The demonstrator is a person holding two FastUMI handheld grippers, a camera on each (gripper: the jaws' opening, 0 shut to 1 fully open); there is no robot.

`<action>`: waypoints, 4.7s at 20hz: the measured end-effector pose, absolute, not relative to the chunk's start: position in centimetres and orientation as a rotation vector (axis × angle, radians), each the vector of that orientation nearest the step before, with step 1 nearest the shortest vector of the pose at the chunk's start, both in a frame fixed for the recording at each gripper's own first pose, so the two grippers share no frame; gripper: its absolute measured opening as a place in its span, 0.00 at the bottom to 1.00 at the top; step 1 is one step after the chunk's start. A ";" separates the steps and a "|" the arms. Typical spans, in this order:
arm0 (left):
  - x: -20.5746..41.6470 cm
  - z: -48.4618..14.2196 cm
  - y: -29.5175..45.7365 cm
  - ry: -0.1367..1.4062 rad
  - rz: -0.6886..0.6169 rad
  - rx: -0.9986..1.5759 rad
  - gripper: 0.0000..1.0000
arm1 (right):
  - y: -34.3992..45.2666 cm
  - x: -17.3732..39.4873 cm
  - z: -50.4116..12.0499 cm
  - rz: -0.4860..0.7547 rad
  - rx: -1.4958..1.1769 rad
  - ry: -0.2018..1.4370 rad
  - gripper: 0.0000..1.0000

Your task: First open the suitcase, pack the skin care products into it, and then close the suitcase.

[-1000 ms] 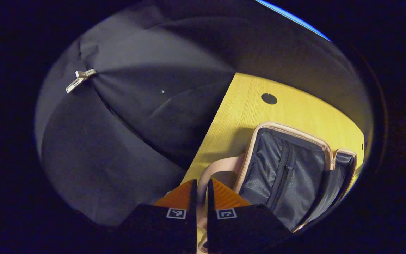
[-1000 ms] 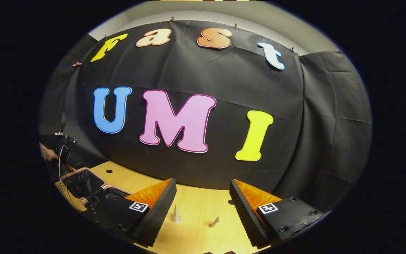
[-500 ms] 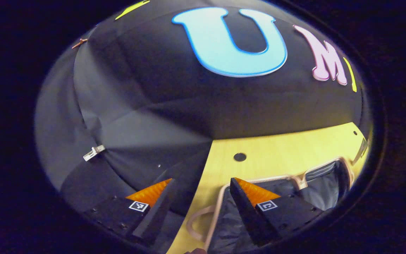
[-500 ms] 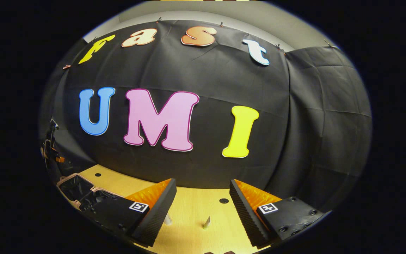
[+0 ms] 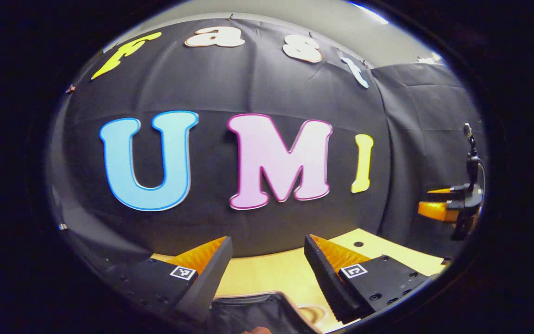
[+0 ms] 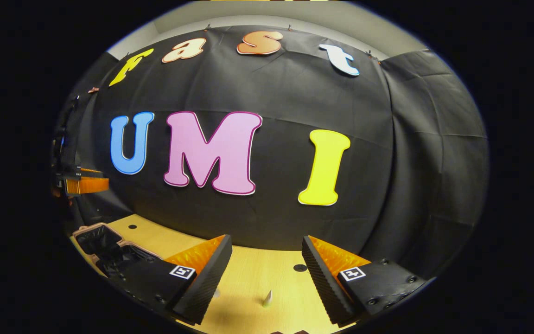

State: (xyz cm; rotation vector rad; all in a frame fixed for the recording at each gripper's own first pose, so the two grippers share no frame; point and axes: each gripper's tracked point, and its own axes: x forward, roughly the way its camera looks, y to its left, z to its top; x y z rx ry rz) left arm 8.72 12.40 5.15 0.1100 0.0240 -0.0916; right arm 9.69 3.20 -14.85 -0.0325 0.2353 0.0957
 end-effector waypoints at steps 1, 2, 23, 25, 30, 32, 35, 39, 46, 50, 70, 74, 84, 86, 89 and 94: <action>9.5 4.0 9.6 0.033 -0.106 0.109 0.98 | 3.4 9.9 -15.6 0.119 -0.037 0.236 0.96; 10.3 2.9 6.4 0.065 -0.133 0.094 0.97 | 3.6 10.1 -16.5 0.142 -0.044 0.241 0.96; 15.5 -17.1 -3.7 0.730 -0.063 0.103 0.95 | 2.7 10.6 -34.6 0.317 0.007 0.565 0.97; 15.0 -17.4 -4.0 0.764 -0.069 0.086 0.49 | 2.3 10.8 -36.7 0.303 -0.002 0.604 0.97; 13.1 -14.8 -4.6 0.758 -0.116 0.045 0.47 | 2.0 10.7 -42.4 0.267 0.024 0.722 0.97; 11.7 -12.6 -4.8 0.738 -0.127 0.012 0.47 | 2.4 10.8 -44.8 0.263 0.049 0.779 0.97; 9.1 -9.4 -4.3 0.720 -0.133 -0.043 0.46 | 3.3 10.7 -48.2 0.255 0.067 0.859 0.94; 4.9 -5.8 -1.3 0.731 -0.106 -0.098 0.46 | 3.1 10.6 -49.5 0.217 0.055 0.897 0.46; -5.7 -5.9 14.7 1.015 0.067 -0.074 0.46 | 8.2 7.8 -40.6 0.355 0.131 0.818 0.25; -10.1 -9.4 22.3 1.281 0.164 -0.085 0.47 | 12.4 5.2 -34.9 0.434 0.121 0.741 0.25; -13.6 -3.6 28.5 0.997 0.109 -0.143 0.84 | 38.7 -4.7 -34.4 0.689 0.295 1.145 0.25; -20.0 -1.9 32.9 0.935 0.215 -0.238 0.84 | 42.1 -6.6 -40.8 0.580 0.268 1.452 0.25; -30.9 -2.4 45.7 0.903 0.547 -0.408 0.85 | 45.2 -9.2 -43.9 0.456 0.173 1.591 0.54; -29.4 -2.6 47.3 0.884 0.576 -0.426 0.85 | 45.0 -8.5 -42.4 0.557 0.071 1.487 0.92; -24.8 0.5 51.7 0.781 0.594 -0.436 0.85 | 43.1 -7.4 -39.1 0.693 -0.044 1.298 0.98; -17.5 -0.6 58.6 0.854 0.682 -0.334 0.85 | 36.0 -6.6 -35.1 0.698 -0.124 1.127 0.98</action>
